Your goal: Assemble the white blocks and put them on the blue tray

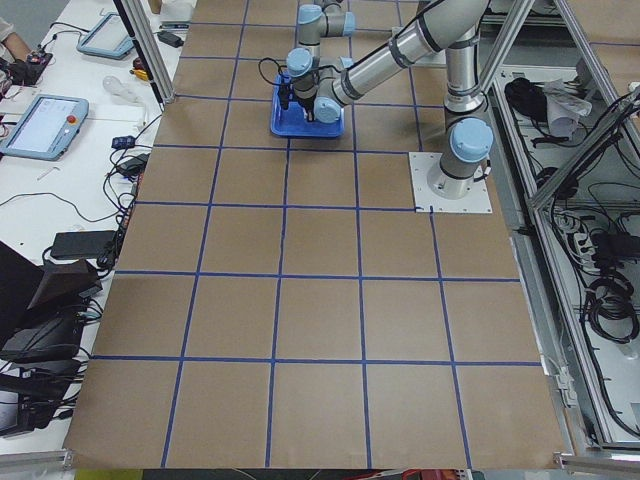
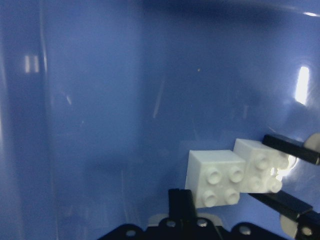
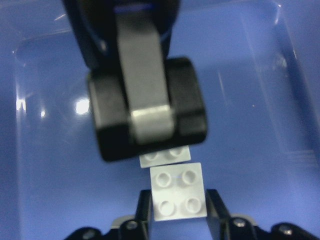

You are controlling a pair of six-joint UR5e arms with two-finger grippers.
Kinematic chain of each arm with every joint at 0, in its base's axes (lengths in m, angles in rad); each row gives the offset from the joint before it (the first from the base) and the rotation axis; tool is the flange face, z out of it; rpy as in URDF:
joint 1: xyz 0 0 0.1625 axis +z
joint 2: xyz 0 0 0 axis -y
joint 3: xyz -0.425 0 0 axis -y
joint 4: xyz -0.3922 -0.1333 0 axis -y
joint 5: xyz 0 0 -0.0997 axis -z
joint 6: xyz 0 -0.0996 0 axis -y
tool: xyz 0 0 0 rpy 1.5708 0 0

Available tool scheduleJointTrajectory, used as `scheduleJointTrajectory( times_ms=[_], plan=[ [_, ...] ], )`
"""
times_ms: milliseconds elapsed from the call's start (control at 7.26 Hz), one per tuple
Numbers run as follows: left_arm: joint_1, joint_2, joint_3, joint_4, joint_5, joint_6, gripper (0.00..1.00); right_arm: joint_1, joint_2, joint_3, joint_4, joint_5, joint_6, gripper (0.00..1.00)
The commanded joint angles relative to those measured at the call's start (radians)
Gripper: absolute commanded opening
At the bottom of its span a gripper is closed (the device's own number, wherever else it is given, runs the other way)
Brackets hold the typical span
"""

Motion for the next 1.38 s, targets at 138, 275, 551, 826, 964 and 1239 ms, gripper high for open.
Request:
scheduleJointTrajectory(
  times_ms=[138, 275, 551, 826, 964, 1239],
  plan=[
    [0.0, 0.0, 0.0, -0.001, 0.0, 0.0, 0.0, -0.004, -0.028, -0.001, 0.016, -0.008, 0.001, 1.0],
    [0.001, 0.0, 0.0, -0.001, 0.0, 0.0, 0.0, -0.026, -0.052, -0.002, 0.074, -0.014, 0.001, 1.0],
    [0.0, -0.001, 0.004, 0.004, 0.0, 0.002, 0.0, -0.077, -0.121, -0.004, 0.178, -0.061, 0.201, 1.0],
    [0.001, -0.008, 0.014, 0.004, 0.003, 0.023, 0.0, -0.145, -0.147, -0.007, 0.214, -0.117, 0.368, 1.0],
    [0.001, -0.008, 0.018, 0.004, 0.002, 0.014, 0.0, -0.17, -0.181, -0.025, 0.261, -0.123, 0.57, 1.0],
    [0.001, -0.011, 0.018, 0.004, -0.001, 0.0, 0.0, -0.229, -0.233, -0.086, 0.417, -0.174, 0.863, 1.0]
  ],
)
